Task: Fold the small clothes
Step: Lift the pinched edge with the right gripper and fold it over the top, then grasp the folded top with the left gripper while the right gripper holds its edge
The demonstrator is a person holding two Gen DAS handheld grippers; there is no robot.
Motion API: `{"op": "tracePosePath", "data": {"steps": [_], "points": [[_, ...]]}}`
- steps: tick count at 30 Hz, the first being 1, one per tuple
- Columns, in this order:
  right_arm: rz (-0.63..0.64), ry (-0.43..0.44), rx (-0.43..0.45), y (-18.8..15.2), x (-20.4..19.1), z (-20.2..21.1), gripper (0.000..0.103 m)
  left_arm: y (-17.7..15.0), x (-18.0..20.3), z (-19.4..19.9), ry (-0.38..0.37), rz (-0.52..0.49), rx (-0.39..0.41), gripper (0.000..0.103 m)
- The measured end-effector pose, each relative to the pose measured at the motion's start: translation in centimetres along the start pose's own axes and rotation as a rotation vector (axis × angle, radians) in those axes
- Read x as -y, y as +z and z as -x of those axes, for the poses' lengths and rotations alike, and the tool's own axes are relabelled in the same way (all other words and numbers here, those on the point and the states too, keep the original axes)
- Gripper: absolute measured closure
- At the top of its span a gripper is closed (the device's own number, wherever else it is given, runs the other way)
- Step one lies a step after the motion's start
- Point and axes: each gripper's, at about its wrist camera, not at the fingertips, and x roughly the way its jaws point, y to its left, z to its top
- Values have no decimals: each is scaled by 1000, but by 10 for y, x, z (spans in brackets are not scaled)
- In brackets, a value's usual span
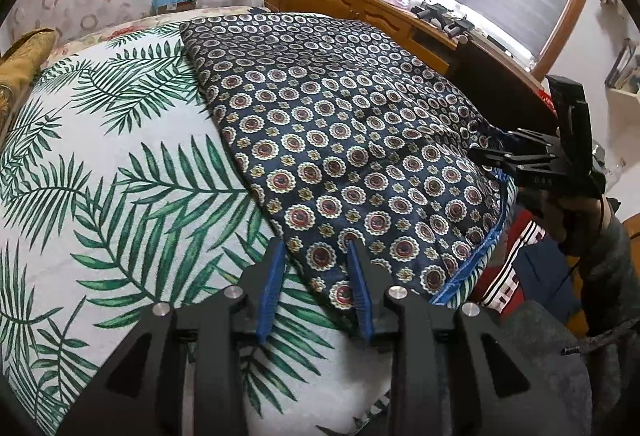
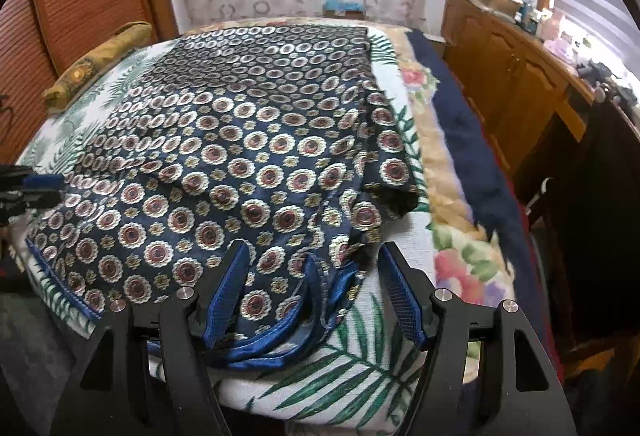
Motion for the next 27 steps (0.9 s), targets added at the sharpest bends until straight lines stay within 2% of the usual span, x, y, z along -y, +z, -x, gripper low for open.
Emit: {"op": "tracePosePath", "data": {"steps": [2, 4, 5, 9, 12, 14, 20, 27], "points": [[0, 5, -3, 0, 0, 0, 35, -1, 2, 0, -21, 2, 3, 73], [7, 20, -4, 0, -1, 0, 41, -1, 0, -2, -71, 11, 4, 73], [12, 34, -1, 0, -2, 1, 47, 0, -2, -2, -88, 23, 5, 73], [26, 82, 10, -2, -6, 3, 67, 3, -9, -3, -135, 56, 11, 91], [31, 106, 9, -3, -7, 4, 88, 5, -11, -1, -161, 57, 26, 99], [12, 140, 14, -2, -4, 4, 94, 8, -9, 5, -166, 44, 59, 102], [-38, 189, 97, 6, 1, 19, 98, 28, -4, 26, -145, -2, 161, 103], [-126, 212, 252, 36, 11, 37, 98, 73, -28, 44, -119, 38, 271, 103]]}}
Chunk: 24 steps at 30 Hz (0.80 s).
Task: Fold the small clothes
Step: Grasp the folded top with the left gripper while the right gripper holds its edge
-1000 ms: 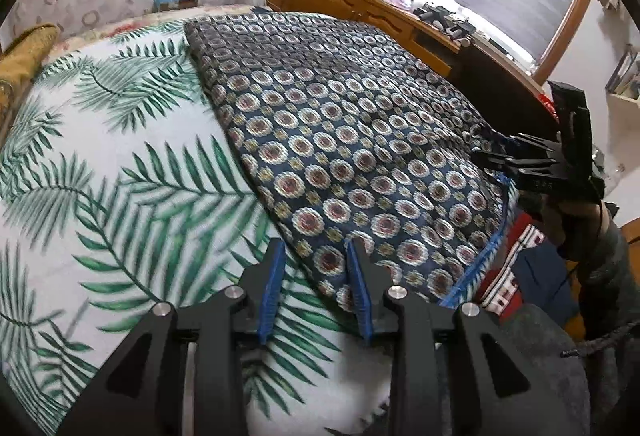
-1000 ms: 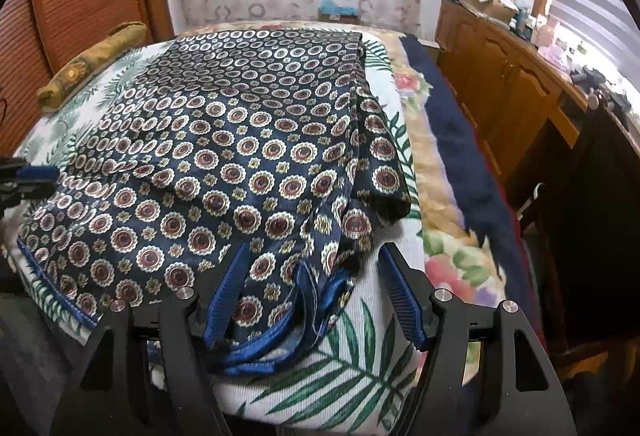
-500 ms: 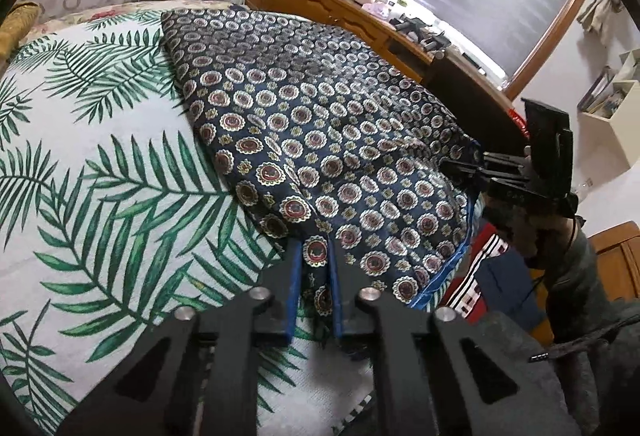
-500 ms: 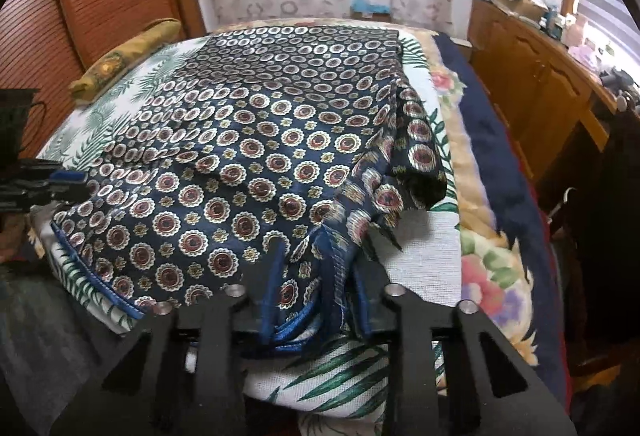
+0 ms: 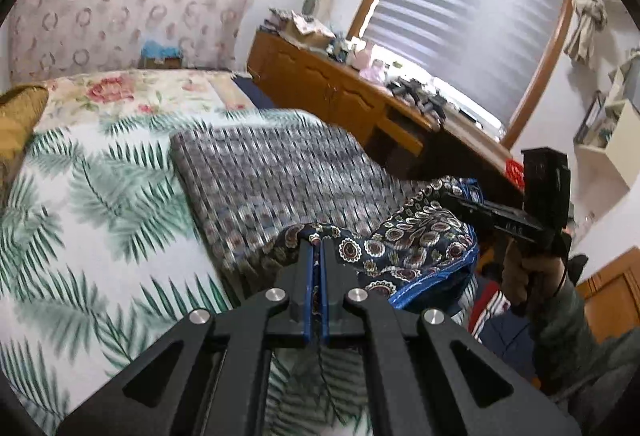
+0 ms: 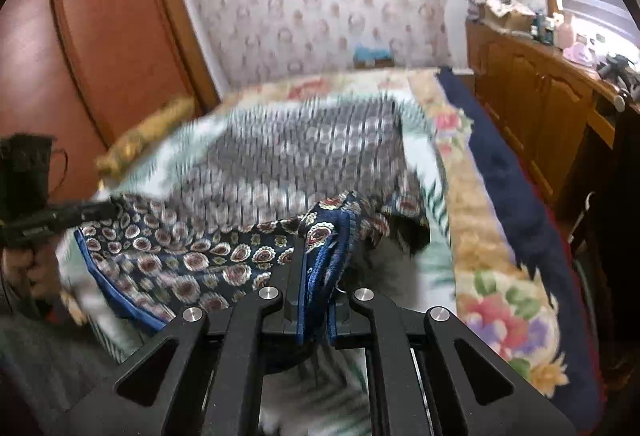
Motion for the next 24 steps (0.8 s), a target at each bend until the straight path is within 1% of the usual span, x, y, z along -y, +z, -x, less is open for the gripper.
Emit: {"op": "tracePosePath", "data": {"steps": [4, 10, 16, 24], "points": [[-4, 2, 34, 28, 0, -11, 98, 24, -16, -7, 41, 0, 32, 103], [30, -43, 16, 68, -1, -47, 98, 47, -45, -34, 95, 13, 28, 103], [54, -85, -5, 79, 3, -78, 96, 53, -60, -53, 118, 6, 6, 103], [41, -97, -27, 80, 19, -100, 96, 58, -69, -72, 136, -13, -28, 103]]}}
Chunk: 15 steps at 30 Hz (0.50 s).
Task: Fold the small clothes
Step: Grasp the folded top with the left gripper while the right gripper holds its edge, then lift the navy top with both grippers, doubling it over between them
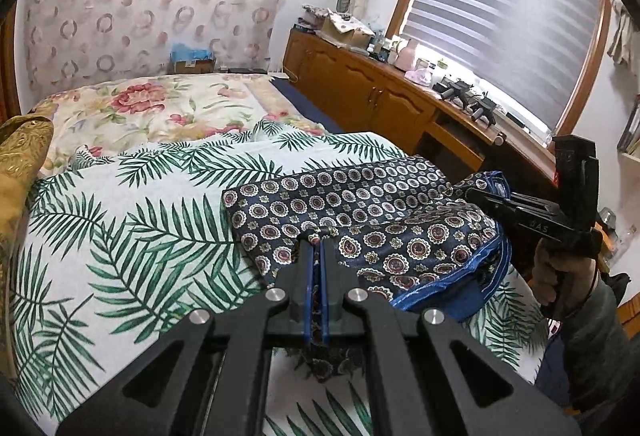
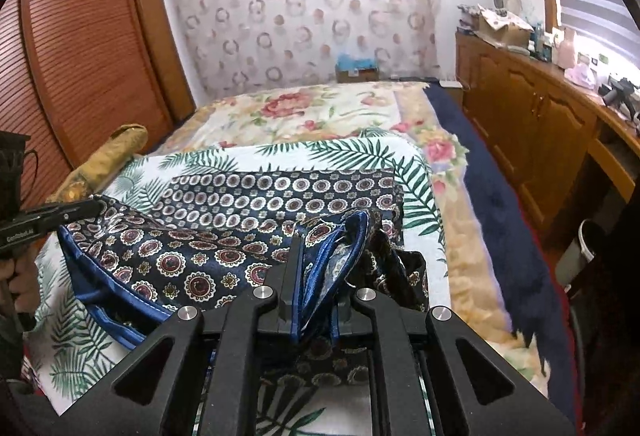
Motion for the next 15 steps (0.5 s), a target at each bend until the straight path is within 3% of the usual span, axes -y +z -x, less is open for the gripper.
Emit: {"op": "tracePosePath", "data": {"steps": [10, 12, 14, 15], "points": [[-6, -14, -27, 5, 5, -21, 93, 2, -13, -18, 2, 17, -46, 103], [-11, -21, -21, 7, 5, -21, 88, 1, -15, -22, 3, 24, -56, 103], [-22, -32, -3, 12, 7, -15, 72, 0, -17, -26, 7, 30, -67, 103], [-27, -31, 8, 14, 8, -11, 69, 0, -19, -28, 8, 33, -72, 103]]}}
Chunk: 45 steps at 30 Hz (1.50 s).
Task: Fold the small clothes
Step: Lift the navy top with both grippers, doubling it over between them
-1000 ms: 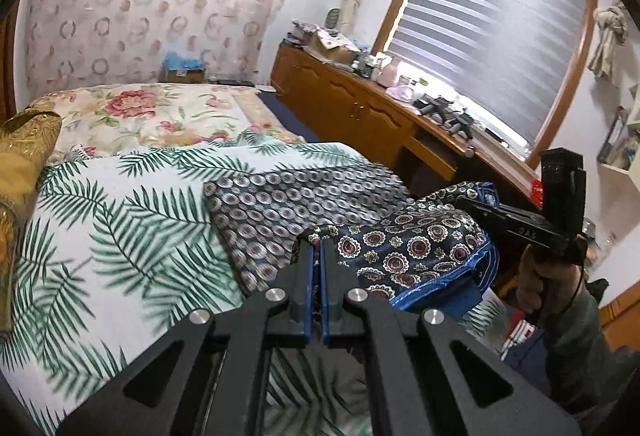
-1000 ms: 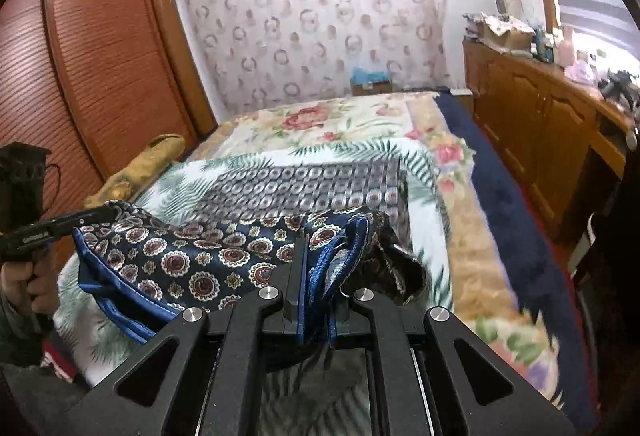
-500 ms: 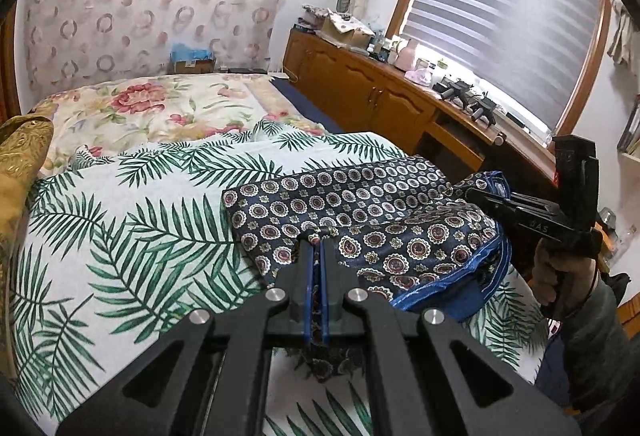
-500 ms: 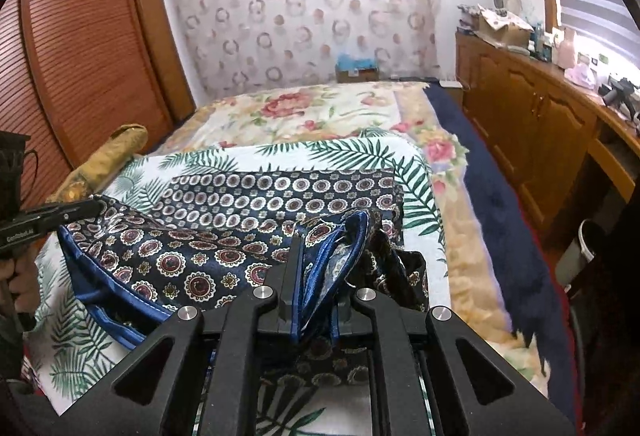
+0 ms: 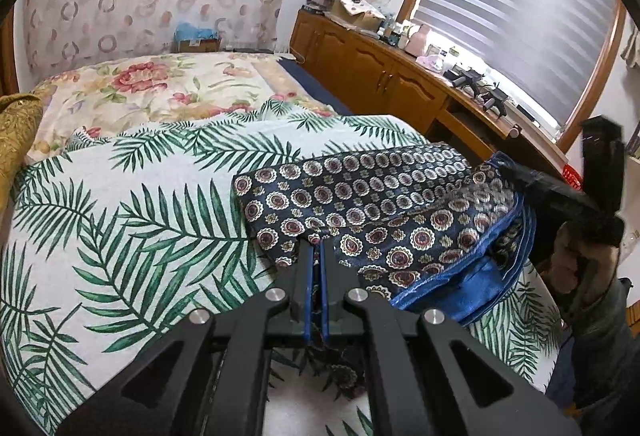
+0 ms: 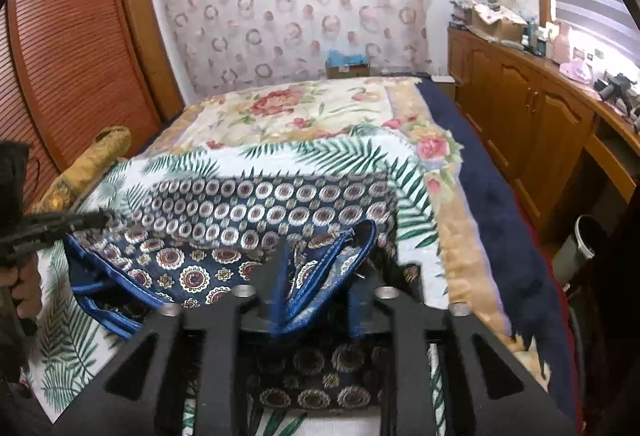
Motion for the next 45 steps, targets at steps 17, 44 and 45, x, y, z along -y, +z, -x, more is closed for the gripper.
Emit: {"op": "tracePosePath", "data": {"steps": [17, 44, 45], "points": [[91, -89, -36, -16, 25, 23, 44, 12, 1, 30, 11, -12, 49, 83], [119, 8, -88, 17, 33, -60, 102, 21, -11, -17, 17, -78, -105, 74], [106, -14, -72, 18, 36, -59, 103, 23, -11, -19, 20, -80, -102, 74]]}}
